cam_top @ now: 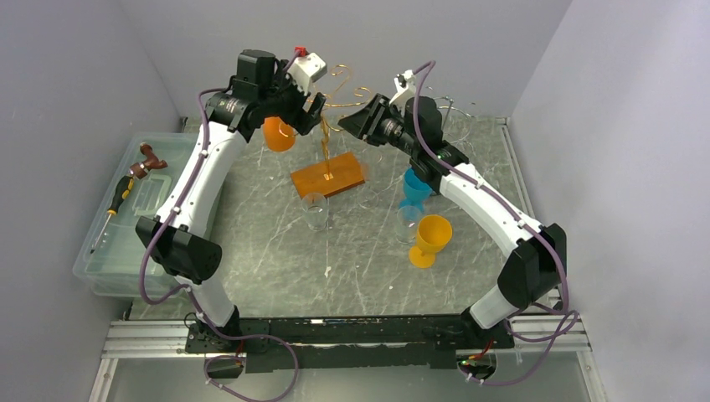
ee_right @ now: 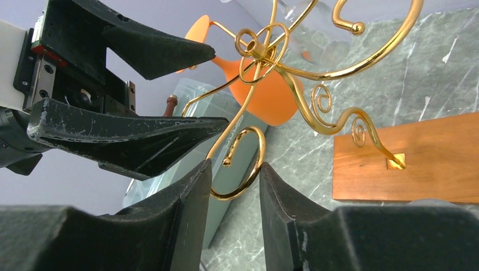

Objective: Place the wine glass upside down on the wine glass rack
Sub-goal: Adjust the wine rack at the center of the board.

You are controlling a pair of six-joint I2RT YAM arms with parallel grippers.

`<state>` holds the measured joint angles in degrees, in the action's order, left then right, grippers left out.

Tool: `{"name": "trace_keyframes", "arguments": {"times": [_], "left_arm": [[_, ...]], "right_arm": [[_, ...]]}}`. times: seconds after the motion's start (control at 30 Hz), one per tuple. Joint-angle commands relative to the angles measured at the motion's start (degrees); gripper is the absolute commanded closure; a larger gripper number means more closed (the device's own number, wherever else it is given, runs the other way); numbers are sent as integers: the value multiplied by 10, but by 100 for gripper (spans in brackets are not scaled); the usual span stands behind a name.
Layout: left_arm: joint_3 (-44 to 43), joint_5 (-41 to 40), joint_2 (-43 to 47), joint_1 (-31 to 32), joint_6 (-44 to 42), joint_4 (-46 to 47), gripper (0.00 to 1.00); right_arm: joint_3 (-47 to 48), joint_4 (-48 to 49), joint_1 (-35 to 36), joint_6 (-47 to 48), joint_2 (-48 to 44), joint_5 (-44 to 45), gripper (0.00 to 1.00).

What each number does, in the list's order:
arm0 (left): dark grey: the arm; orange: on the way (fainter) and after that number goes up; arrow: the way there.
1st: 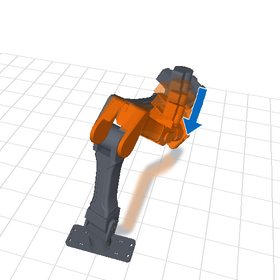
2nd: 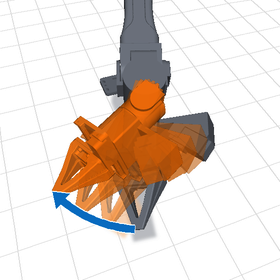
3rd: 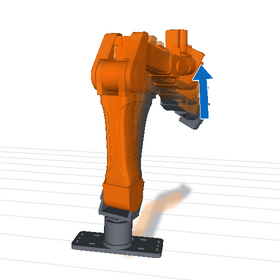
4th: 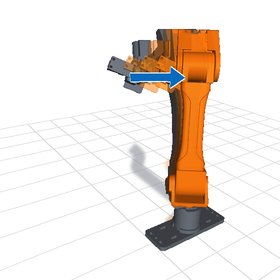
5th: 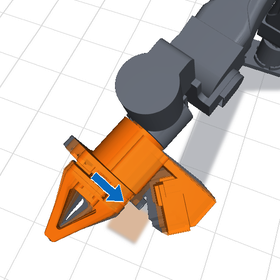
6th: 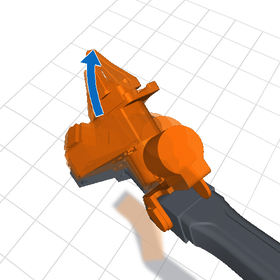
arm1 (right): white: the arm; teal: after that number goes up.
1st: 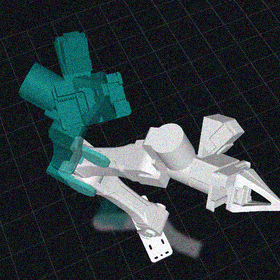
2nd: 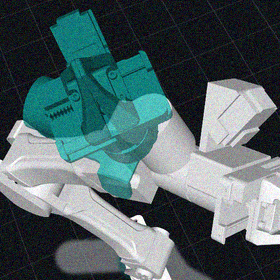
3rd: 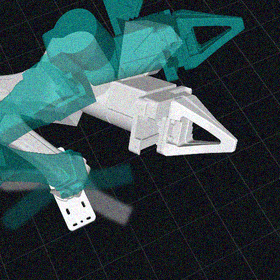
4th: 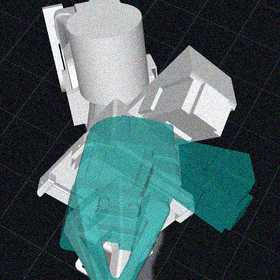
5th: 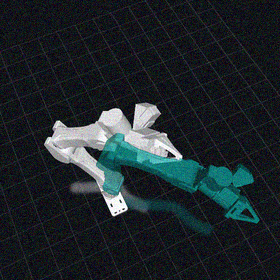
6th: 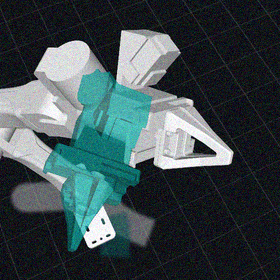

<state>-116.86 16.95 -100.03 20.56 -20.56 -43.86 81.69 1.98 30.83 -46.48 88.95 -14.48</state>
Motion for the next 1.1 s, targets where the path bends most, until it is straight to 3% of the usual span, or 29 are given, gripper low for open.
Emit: {"name": "trace_keyframes", "arguments": {"times": [0.0, 0.33, 0.53, 0.7, 0.73, 0.77, 0.8, 0.93, 1.07], "left_arm": [[-3, 20, 5, 0, -11, 15, 17], [-32, 29, 12, 0, -1, -3, 15], [-59, 28, 24, 0, 19, -23, 1], [-82, 24, 40, 0, 36, -52, 1], [-83, 22, 47, 0, 38, -59, 0], [-83, 19, 53, 0, 40, -71, 0], [-84, 14, 60, 0, 44, -82, 1], [-105, -32, 72, -1, 59, -158, 0], [-118, -65, 89, -13, 52, -222, 1]], "right_arm": [[29, 22, -7, 11, -25, -16, 59], [30, 3, -16, 28, -51, -9, 49], [9, -15, -21, 42, -83, 4, 45], [-34, -58, -34, 64, -134, 23, 29], [-42, -71, -36, 71, -146, 29, 21], [-48, -88, -38, 81, -156, 34, 5], [-52, -107, -40, 92, -167, 39, 1], [-70, -185, -49, 113, -206, 50, 0], [-131, -185, -57, 119, -257, 4, 0]]}}
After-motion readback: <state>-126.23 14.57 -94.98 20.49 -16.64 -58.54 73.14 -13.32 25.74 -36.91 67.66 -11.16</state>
